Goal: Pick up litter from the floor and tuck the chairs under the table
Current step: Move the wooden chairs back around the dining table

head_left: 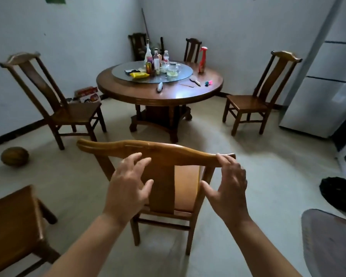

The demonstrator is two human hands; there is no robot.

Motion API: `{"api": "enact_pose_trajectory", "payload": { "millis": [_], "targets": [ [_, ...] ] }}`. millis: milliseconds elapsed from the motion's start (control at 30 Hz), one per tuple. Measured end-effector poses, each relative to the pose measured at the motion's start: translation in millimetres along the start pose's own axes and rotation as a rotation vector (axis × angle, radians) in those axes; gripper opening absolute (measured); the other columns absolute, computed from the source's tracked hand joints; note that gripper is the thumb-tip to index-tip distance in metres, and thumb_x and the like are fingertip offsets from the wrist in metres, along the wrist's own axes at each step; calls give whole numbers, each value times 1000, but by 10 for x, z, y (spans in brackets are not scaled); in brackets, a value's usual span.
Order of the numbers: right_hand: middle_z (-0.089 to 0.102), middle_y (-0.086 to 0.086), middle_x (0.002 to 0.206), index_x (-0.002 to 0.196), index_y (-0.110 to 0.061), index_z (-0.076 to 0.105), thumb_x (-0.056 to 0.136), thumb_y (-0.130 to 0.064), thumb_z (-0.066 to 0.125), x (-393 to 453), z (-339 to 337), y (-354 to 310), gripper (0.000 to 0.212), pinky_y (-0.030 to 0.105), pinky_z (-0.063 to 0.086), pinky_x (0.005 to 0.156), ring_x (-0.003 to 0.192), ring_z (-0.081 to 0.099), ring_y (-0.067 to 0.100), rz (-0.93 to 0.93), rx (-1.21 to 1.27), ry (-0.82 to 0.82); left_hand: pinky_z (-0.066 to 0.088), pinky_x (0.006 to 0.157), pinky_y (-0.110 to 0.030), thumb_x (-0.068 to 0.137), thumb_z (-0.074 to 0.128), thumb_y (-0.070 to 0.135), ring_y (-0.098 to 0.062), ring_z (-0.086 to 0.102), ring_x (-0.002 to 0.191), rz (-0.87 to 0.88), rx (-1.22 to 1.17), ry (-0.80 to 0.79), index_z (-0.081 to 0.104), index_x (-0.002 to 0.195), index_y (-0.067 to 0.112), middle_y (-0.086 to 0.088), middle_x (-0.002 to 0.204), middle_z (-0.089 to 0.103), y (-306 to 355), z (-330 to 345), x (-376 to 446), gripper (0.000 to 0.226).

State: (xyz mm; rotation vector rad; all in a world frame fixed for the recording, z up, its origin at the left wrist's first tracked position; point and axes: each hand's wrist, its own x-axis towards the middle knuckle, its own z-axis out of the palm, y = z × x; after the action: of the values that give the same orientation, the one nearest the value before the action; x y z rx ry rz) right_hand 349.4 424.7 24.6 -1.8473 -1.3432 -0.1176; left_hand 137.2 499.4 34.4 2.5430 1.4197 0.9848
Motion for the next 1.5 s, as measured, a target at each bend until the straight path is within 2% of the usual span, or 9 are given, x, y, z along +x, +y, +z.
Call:
{"api": "enact_pose_trajectory", "payload": {
  "millis": [100, 233, 300, 367, 433, 667, 1167, 1367, 1500],
  "targets": [
    [41, 14, 142, 137, -14, 39, 62, -33, 82, 283, 242, 33, 89, 57, 17, 108, 137, 27, 34, -119, -228, -133, 27, 110, -52, 64, 82, 24, -35, 31, 134, -25, 151, -31, 39, 137, 14, -17, 141, 38, -354, 32, 293, 85],
    [23, 0, 150, 144, -29, 14, 73, -42, 70, 539, 604, 205, 91, 52, -9, 111, 143, 2, 23, -133, -324, -381, 7, 112, -55, 62, 81, 40, -34, 20, 139, -20, 323, -150, 26, 144, 18, -14, 147, 33, -791, 155, 623, 100],
    [44, 5, 136, 137, -26, 32, 65, -35, 79, 622, 709, 252, 86, 59, 6, 109, 135, 30, 32, -158, -332, -370, 8, 111, -58, 59, 82, 43, -35, 30, 136, 44, 350, -203, 29, 143, 19, -12, 140, 42, -913, 262, 752, 102],
    [65, 6, 105, 115, -21, 51, 45, -25, 90, 642, 790, 276, 80, 62, 33, 94, 102, 60, 34, -174, -313, -254, 24, 107, -64, 52, 87, 39, -37, 47, 121, 93, 296, -208, 38, 135, 18, -13, 125, 53, -980, 379, 843, 98],
    [67, 3, 90, 104, -21, 52, 40, -20, 90, 644, 870, 298, 74, 56, 42, 84, 84, 64, 30, -192, -295, -137, 44, 91, -60, 47, 90, 36, -34, 58, 98, 128, 248, -133, 47, 119, 16, -12, 105, 59, -1029, 480, 899, 86],
    [69, 1, 87, 94, -17, 62, 49, -9, 86, 1053, 924, 589, 51, 33, 23, 85, 83, 63, 30, -225, -280, 15, 45, 83, -52, 51, 86, 43, -30, 57, 88, 193, 203, -12, 48, 109, 18, -10, 97, 59, -963, 751, 1186, 74],
    [69, 6, 93, 95, -15, 62, 55, -10, 84, 2391, 1571, 1001, 46, 40, 24, 91, 90, 62, 34, -196, -213, -43, 43, 85, -55, 47, 89, 39, -34, 59, 89, 137, 196, 18, 54, 109, 14, -12, 97, 62, -1182, 1426, 2463, 75],
    [64, 1, 102, 104, -19, 59, 64, -41, 80, 3111, 1755, 1187, 51, 41, 19, 97, 103, 53, 26, -190, -144, -166, 41, 88, -57, 47, 89, 38, -34, 58, 92, 106, 194, 26, 56, 110, 13, -12, 99, 62, -1255, 1678, 3118, 75],
    [64, 0, 98, 99, -19, 59, 67, -43, 78, 3527, 1900, 1274, 44, 41, 19, 97, 102, 53, 27, -167, -116, -146, 42, 87, -56, 46, 90, 39, -33, 58, 91, 120, 179, 47, 50, 110, 17, -11, 98, 62, -1297, 1824, 3503, 78]
  ]
}}
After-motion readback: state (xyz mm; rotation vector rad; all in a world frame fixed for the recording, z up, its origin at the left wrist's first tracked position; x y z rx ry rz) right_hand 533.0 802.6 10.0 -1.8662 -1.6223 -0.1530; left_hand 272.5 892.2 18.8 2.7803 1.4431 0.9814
